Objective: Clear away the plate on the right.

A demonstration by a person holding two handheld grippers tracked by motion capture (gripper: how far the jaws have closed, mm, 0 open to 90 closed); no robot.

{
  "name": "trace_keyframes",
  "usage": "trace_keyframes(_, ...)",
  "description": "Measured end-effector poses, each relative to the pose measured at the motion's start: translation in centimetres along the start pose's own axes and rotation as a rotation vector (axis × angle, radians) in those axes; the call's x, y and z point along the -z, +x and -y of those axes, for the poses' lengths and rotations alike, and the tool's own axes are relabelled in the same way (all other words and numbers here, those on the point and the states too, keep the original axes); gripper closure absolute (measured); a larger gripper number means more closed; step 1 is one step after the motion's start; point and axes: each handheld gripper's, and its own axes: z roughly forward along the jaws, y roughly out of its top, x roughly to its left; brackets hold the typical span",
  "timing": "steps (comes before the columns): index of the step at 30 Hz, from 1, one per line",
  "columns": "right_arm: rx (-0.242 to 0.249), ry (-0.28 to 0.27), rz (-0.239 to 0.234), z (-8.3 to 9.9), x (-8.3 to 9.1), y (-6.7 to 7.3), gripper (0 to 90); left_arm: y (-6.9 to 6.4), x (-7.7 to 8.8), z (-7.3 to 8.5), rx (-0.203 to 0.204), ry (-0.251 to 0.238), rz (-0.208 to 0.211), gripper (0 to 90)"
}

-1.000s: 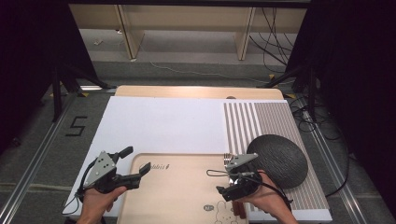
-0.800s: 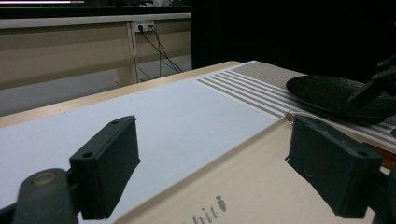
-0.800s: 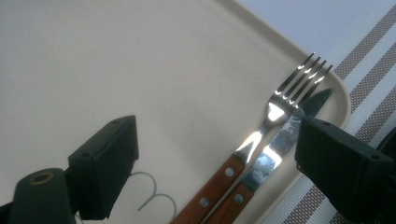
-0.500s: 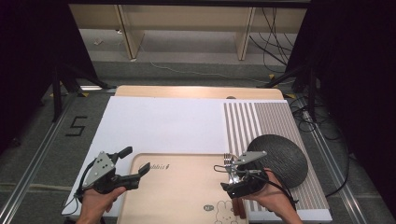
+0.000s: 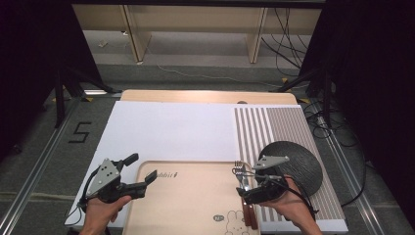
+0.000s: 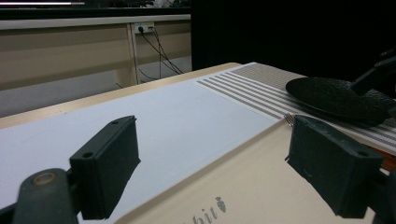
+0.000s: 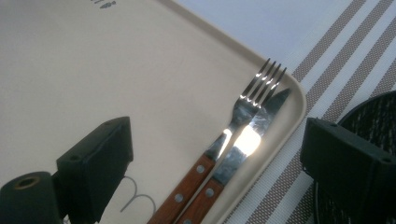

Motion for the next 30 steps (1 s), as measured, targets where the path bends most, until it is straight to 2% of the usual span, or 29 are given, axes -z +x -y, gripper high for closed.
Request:
trace_keyframes(1, -0.009, -0.017, 0.003, 0.1, -0.1, -0.1, 10.3, 0.0, 0.0, 0.0, 0.000, 0.002, -0.001, 15.8)
trace_keyframes(2, 0.004, -0.016, 0.000, 0.1, 0.1, -0.4, 10.3, 0.1, -0.1, 0.0, 0.001, -0.005, 0.004, 15.8)
trace_keyframes(3, -0.018, -0.028, 0.002, 0.1, 0.0, -0.3, 10.3, 0.1, -0.1, 0.0, 0.001, -0.005, 0.004, 15.8)
trace_keyframes(4, -0.002, -0.013, 0.002, 0.1, 0.2, -0.6, 10.3, 0.0, -0.1, 0.0, 0.000, -0.006, 0.005, 15.8)
trace_keyframes(5, -0.005, -0.029, 0.009, 0.2, 0.2, -0.7, 10.2, 0.0, -0.1, 0.1, 0.001, -0.007, 0.006, 15.8)
trace_keyframes(7, -0.010, -0.026, 0.007, 0.2, 0.5, -0.9, 10.2, 0.0, 0.0, 0.0, -0.003, 0.000, -0.001, 15.8)
trace_keyframes(9, -0.024, -0.049, 0.013, 0.3, 0.5, -1.1, 9.9, 0.0, 0.1, 0.0, 0.005, -0.002, -0.005, 15.8)
trace_keyframes(10, -0.037, -0.030, 0.010, 0.3, 0.9, -1.3, 9.7, 0.1, 0.0, 0.0, 0.004, -0.002, -0.005, 15.8)
trace_keyframes(12, -0.054, -0.060, 0.019, 0.5, 1.0, -1.6, 8.8, 0.1, -0.1, -0.1, -0.003, -0.001, -0.001, 15.8)
trace_keyframes(14, -0.064, -0.050, 0.020, 0.8, 1.5, -2.2, 8.5, 0.0, -0.2, 0.0, -0.002, -0.006, 0.004, 15.7)
trace_keyframes(16, -0.087, -0.075, 0.035, 1.2, 1.7, -2.5, 8.7, -0.1, -0.1, 0.0, -0.007, 0.000, 0.004, 15.8)
trace_keyframes(19, -0.104, -0.047, 0.044, 1.7, 2.4, -3.0, 9.7, 0.0, 0.0, 0.0, -0.002, -0.002, 0.003, 15.8)
trace_keyframes(20, -0.122, -0.076, 0.059, 2.0, 2.3, -3.1, 9.7, 0.0, 0.0, -0.1, -0.003, -0.005, 0.002, 15.8)
trace_keyframes(22, -0.119, -0.049, 0.057, 2.3, 2.8, -3.5, 9.6, 0.0, 0.0, 0.0, -0.003, -0.005, 0.001, 15.8)
trace_keyframes(23, -0.132, -0.055, 0.057, 2.5, 2.9, -3.6, 9.6, 0.0, 0.0, 0.0, -0.005, -0.006, 0.002, 15.8)
trace_keyframes(24, -0.148, -0.038, 0.057, 2.6, 3.1, -3.7, 9.6, 0.0, 0.1, 0.0, -0.005, -0.007, 0.002, 15.8)
trace_keyframes(29, -0.203, -0.060, 0.078, 3.5, 3.7, -4.5, 9.5, 0.0, 0.1, 0.0, -0.003, -0.007, 0.000, 15.8)
trace_keyframes(30, -0.213, -0.065, 0.069, 3.7, 3.8, -4.7, 9.5, 0.0, 0.1, 0.0, -0.005, -0.008, 0.000, 15.8)
